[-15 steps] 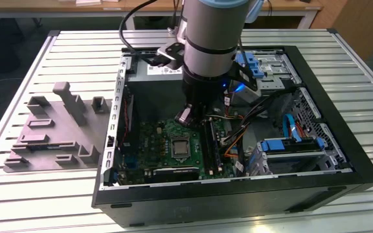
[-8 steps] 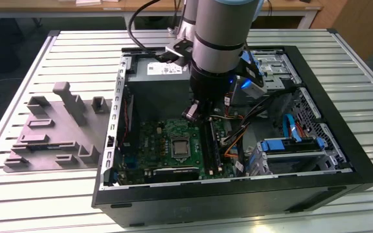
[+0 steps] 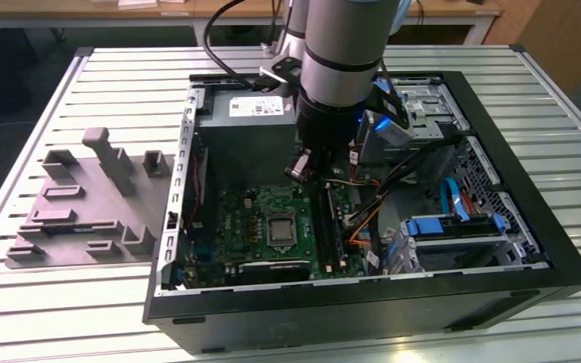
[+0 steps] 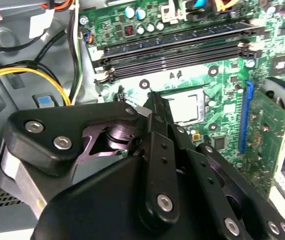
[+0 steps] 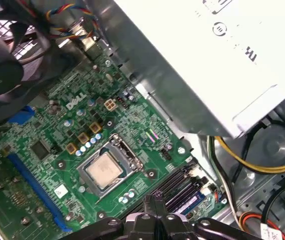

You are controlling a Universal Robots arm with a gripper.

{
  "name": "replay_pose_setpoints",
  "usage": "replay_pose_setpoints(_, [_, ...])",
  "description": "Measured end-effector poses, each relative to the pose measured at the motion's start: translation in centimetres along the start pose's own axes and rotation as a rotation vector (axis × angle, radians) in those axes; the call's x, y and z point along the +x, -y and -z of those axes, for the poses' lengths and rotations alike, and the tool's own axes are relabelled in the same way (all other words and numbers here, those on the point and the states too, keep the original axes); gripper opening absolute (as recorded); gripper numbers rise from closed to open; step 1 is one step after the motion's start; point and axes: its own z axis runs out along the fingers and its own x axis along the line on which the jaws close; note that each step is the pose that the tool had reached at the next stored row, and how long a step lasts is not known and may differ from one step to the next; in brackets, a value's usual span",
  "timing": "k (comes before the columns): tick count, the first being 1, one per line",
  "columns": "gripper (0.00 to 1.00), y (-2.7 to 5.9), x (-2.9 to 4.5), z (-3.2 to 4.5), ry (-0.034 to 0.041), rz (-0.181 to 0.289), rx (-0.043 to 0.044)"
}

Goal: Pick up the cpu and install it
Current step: 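Install the first cpu locking lever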

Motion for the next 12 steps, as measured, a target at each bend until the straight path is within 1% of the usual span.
replay_pose_setpoints(8, [0.11,-0.49,-0.55,-0.5,0.0003,0.006,0.0008])
replay_pose_setpoints(9, [0.11,-0.52,-0.58,-0.55,0.0003,0.013,0.0011])
replay_pose_setpoints(12, [0.11,-0.53,-0.59,-0.66,-0.0013,0.062,0.0034])
